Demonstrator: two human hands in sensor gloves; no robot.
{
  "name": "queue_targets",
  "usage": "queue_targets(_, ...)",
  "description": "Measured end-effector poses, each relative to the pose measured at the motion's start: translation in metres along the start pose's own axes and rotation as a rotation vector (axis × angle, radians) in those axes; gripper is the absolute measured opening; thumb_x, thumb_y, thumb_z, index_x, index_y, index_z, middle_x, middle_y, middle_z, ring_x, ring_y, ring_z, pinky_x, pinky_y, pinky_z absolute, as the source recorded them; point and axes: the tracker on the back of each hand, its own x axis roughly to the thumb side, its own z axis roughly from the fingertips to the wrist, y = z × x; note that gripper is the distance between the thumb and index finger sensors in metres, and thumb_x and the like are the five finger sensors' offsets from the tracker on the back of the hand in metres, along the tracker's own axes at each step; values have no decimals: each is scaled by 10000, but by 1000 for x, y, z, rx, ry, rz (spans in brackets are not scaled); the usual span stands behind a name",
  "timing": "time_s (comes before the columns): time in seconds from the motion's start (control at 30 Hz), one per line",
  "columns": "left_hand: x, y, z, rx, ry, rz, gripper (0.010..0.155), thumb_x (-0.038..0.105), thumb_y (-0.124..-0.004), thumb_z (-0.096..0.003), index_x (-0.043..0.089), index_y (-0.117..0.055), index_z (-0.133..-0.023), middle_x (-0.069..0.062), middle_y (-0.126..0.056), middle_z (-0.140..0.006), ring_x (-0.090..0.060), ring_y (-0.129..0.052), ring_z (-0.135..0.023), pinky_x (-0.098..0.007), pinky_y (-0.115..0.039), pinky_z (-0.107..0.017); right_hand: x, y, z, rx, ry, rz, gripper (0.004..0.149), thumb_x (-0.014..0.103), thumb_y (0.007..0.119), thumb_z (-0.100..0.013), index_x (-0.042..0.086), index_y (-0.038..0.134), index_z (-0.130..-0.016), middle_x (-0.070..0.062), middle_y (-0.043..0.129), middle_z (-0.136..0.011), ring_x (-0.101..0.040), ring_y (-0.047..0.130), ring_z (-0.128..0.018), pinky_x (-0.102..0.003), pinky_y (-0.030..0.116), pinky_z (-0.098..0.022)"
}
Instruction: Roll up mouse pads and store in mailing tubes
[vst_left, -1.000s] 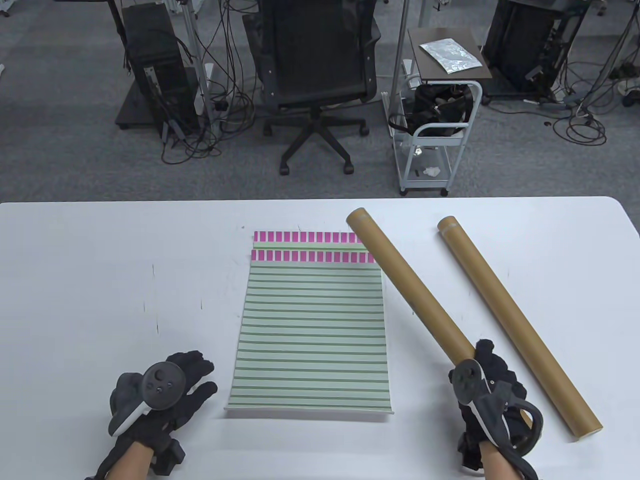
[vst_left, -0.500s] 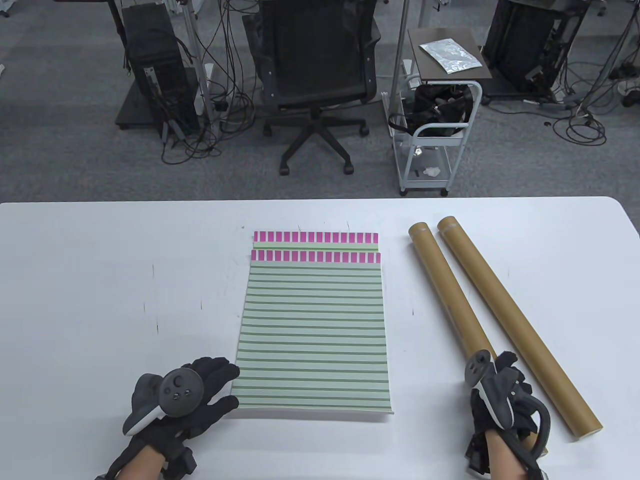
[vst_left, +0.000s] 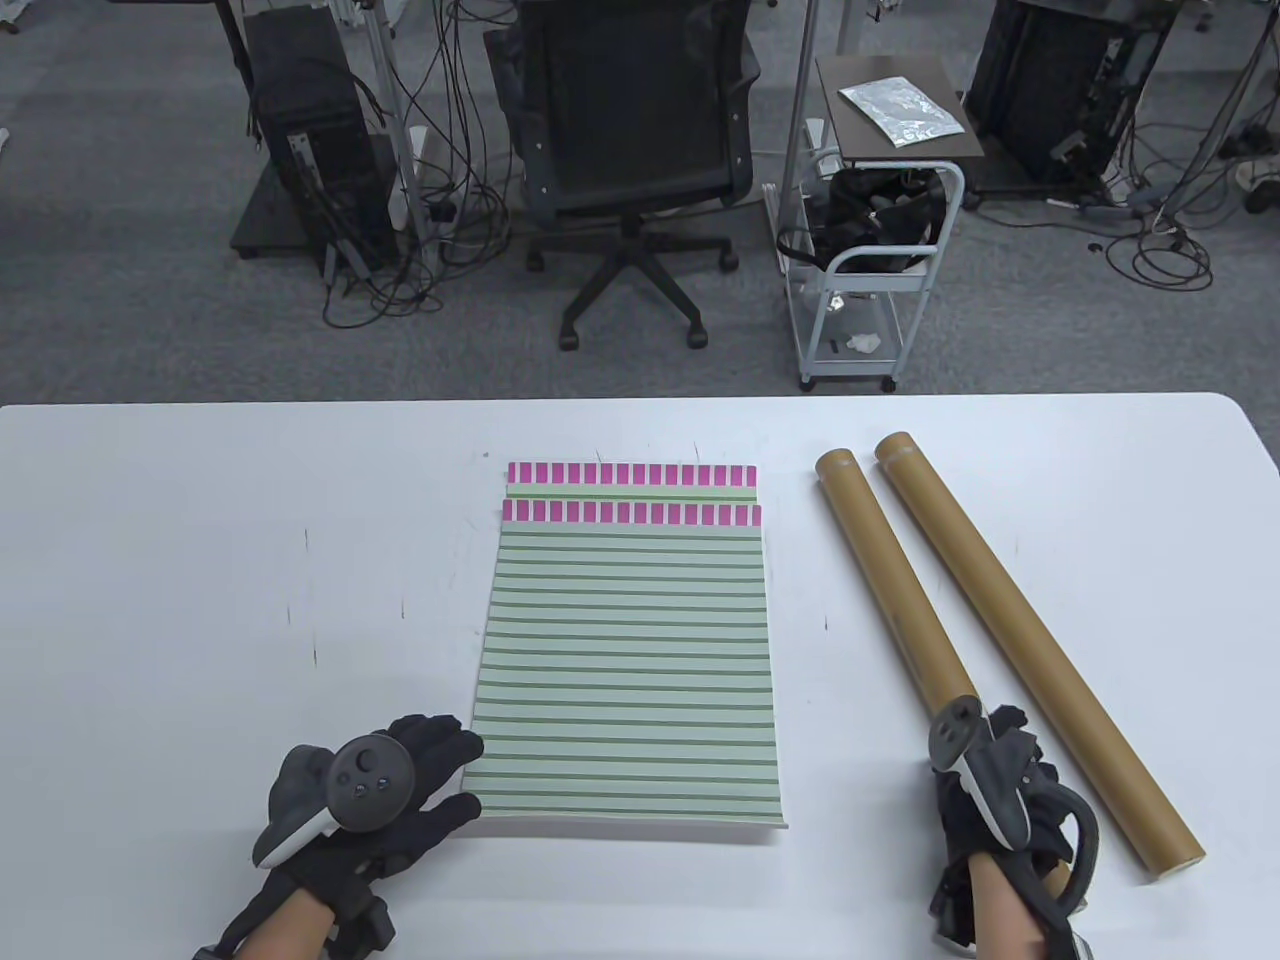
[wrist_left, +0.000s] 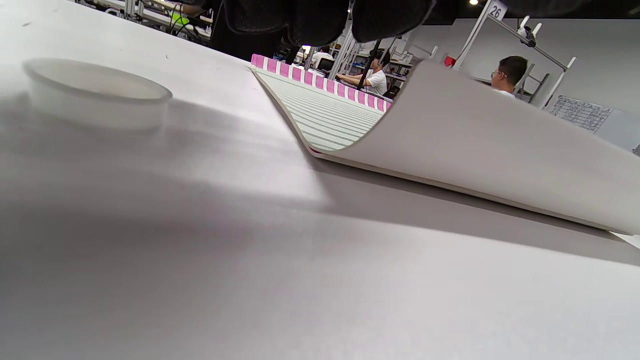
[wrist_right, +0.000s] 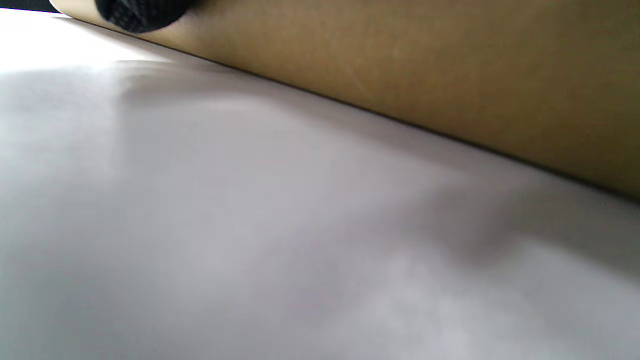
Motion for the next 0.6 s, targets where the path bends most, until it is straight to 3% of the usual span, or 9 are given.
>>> queue_targets(0.1,3,0,1,13,-4,-17,720,661,-638,-371,428,-512,-1040,87,-479,-1189,-241,-434,-1155,-509,-420,-877,1,-7,5,-36,-22,24,854,528,622,-435,90,302,-1096,-170,524,-1077,-422,660,-898,-583,576,-691)
queue_targets(0.2,14,-1,1,32,-32,-56,737,666,-647,-367,435,-488,-1048,88,-449,-1197,-239,-403,-1163,-512,-399,-883,1,-35,15,-182,-87,-41,845,545,621,-429,92,357,-1092,-155,578,-1057,-392,722,-859,-543,631,-666)
queue_targets(0.3,33,-4,2,49,-76,-146,761,672,-685,-346,446,-484,-1044,94,-450,-1196,-238,-411,-1162,-461,-474,-874,4,-58,34,-312,-185,-163,820,545,637,-427,94,430,-1080,-146,651,-1022,-377,776,-810,-516,674,-634)
queue_targets(0.37,47,-8,2,52,-114,-219,757,670,-698,-339,448,-500,-1036,97,-486,-1185,-234,-452,-1153,-426,-533,-857,16,-63,54,-330,-320,-217,805,547,641,-425,96,469,-1070,-135,691,-998,-362,808,-778,-494,701,-613)
queue_targets(0.47,67,-16,1,43,-162,-302,731,648,-711,-342,446,-529,-1021,117,-603,-1136,-217,-598,-1100,-349,-660,-785,48,-59,89,-296,-652,-218,756,539,648,-423,132,523,-1048,-96,738,-968,-319,849,-745,-451,737,-590)
queue_targets(0.6,81,-25,0,-28,-208,-361,601,610,-742,-339,463,-717,-922,122,-899,-925,-168,-937,-822,-230,-846,-515,89,-40,130,-224,-962,-119,708,525,658,-416,196,535,-1032,-43,720,-983,-285,832,-778,-406,738,-592)
